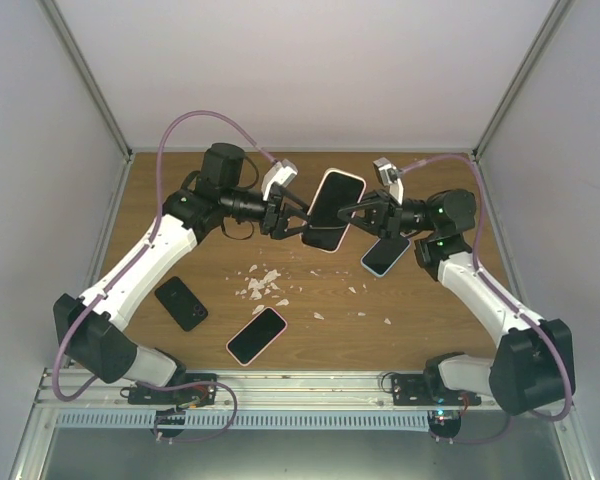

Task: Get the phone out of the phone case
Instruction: Remove the phone case from the phone.

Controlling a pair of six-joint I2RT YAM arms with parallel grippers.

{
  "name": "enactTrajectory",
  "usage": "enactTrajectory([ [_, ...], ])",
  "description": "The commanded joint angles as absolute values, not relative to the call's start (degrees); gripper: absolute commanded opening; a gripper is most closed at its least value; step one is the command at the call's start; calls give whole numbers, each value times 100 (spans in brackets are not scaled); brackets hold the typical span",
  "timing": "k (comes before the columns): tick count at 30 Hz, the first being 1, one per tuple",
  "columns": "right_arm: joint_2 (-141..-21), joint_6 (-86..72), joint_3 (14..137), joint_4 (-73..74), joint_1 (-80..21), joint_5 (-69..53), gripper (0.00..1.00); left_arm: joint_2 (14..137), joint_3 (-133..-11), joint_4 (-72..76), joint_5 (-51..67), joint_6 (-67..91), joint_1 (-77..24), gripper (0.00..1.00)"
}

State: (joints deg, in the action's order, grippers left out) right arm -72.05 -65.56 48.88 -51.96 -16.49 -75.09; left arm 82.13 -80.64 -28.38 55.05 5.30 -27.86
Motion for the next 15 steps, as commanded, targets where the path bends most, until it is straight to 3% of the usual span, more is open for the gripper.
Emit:
enactTrajectory([
  [1, -7014, -4863, 5211, -3281, -2314, -9159, 0, 8346, -8479, -1605, 5167, 756, -2739, 72],
  [5, -7289, -1120, 6419, 1328, -2473, -9190, 0, 8315, -8466, -1584, 5350, 739, -2742, 70],
  [15, -7395, -2159, 6021, 385, -2551, -9278, 0, 8207, -8421, -1443, 5765, 725, -2844, 62],
])
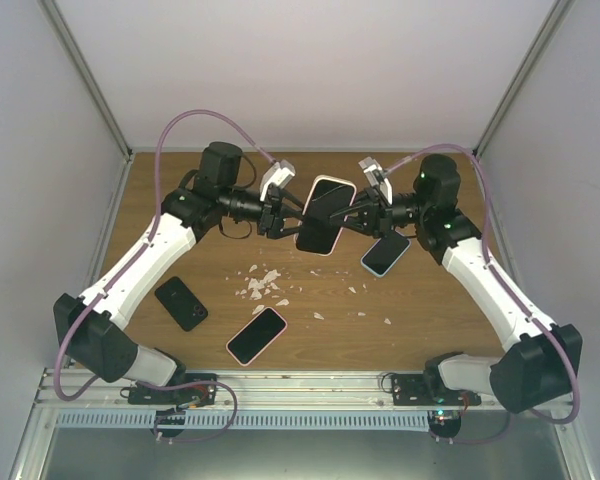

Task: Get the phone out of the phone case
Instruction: Remove the phone case from the phone.

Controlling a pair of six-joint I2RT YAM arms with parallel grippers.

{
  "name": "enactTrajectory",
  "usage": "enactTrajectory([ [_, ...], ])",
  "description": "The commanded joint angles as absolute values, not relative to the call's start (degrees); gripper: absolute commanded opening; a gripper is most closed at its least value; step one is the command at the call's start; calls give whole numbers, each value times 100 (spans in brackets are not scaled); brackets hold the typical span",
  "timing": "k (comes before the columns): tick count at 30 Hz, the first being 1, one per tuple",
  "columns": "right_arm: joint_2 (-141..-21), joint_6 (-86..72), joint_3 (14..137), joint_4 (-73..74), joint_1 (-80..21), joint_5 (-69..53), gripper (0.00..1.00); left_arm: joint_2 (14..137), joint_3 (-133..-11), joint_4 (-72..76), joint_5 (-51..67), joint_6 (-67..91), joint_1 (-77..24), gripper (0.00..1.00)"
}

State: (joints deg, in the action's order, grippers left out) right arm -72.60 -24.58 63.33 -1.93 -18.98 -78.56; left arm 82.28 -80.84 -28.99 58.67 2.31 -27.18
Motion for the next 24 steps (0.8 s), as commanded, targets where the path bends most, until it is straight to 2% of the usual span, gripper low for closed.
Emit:
enactTrajectory([
  [1, -7411, -2200, 5999, 340, -2563, -9289, 1, 8197, -8418, -1411, 5835, 737, -2861, 61],
  [7, -7526, -2250, 6000, 317, -2613, -9323, 0, 8170, -8349, -1341, 6166, 766, -3093, 53],
  [16, -7827, -2328, 6395, 512, -2566, -9444, 1, 7950, -7606, -846, 6341, 1450, -3074, 23],
  [21, -7998, -2544, 6617, 481, -2392, -9276, 0, 7801, -7200, -438, 6462, 1977, -2944, 13],
  [24, -8095, -2854, 6651, 205, -2272, -9184, 2, 7761, -7031, -212, 6527, 2287, -2866, 3],
])
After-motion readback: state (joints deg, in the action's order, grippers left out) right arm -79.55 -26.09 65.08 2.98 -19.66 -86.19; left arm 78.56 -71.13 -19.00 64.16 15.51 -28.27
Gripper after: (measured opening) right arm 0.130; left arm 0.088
